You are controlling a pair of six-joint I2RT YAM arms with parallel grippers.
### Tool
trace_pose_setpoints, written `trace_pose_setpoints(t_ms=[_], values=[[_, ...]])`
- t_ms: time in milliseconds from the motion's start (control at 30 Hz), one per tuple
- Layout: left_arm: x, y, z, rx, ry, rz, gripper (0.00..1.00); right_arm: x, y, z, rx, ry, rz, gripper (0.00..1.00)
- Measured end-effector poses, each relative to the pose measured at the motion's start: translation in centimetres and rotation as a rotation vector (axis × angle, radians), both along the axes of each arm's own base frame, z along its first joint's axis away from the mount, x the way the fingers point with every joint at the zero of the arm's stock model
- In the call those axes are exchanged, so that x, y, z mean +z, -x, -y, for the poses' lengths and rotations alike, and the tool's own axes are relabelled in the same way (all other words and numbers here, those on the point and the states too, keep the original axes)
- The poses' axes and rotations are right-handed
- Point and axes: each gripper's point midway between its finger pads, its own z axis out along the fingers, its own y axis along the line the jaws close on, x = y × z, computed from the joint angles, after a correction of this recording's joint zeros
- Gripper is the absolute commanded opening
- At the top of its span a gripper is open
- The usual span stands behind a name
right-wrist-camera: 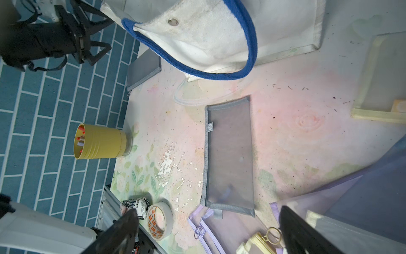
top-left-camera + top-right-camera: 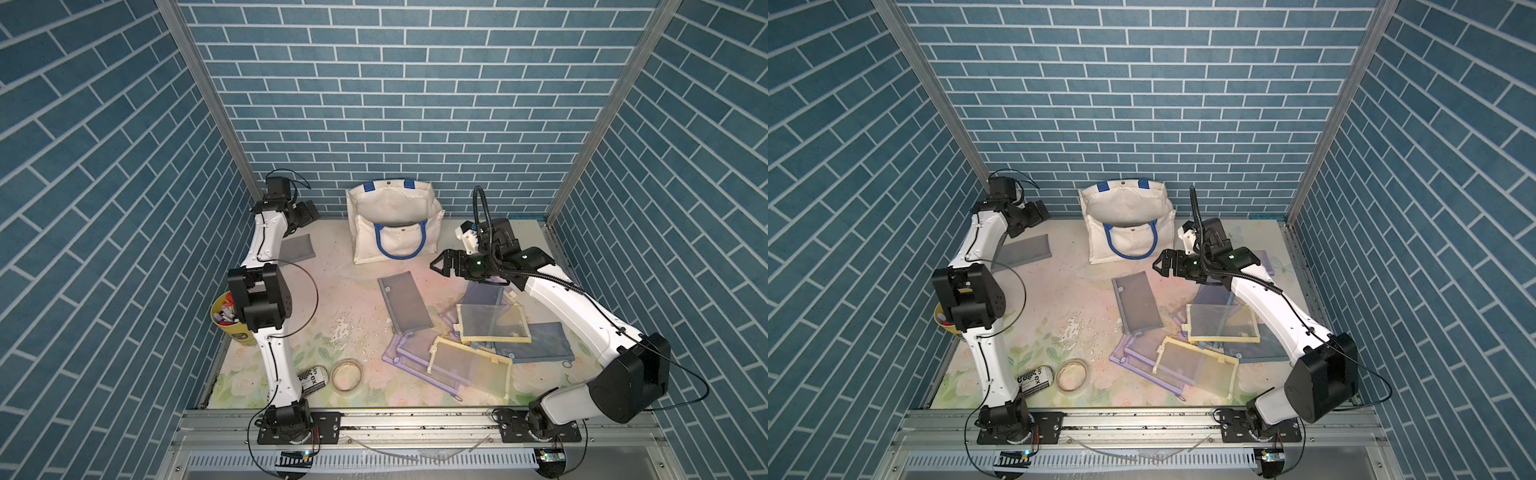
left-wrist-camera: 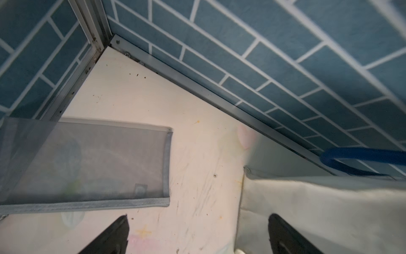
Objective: Put the pencil pouch into the canvas bag
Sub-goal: Move the pencil pouch to the center of the board.
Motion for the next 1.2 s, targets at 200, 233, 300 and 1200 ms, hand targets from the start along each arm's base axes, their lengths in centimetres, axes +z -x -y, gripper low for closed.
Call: trace_pose_setpoints(t_ms=[200,233,300,1200], values=[[-5.6,-3.5,-1.2,0.035,0.022,-0.067,0.99,-1.8,0.8,0.4,0.016,0.031,-0.036,0.99],[-6.6,-3.7,-1.2,0.041,0.035,-0.081,0.99,-1.9,0.9,0.4,0.021,0.035,-0.036,0.99],[-8.1,-3.6,-1.1,0.053,0.059,-0.110,0.99,-1.8,0.9,0.3,0.034,0.035,-0.029,0.99],[-13.2,5.0,5.3,0.012,0.211,-0.297,0.90,-3.0,-1.0,0.1,0.042,0.034,-0.034,0.98]])
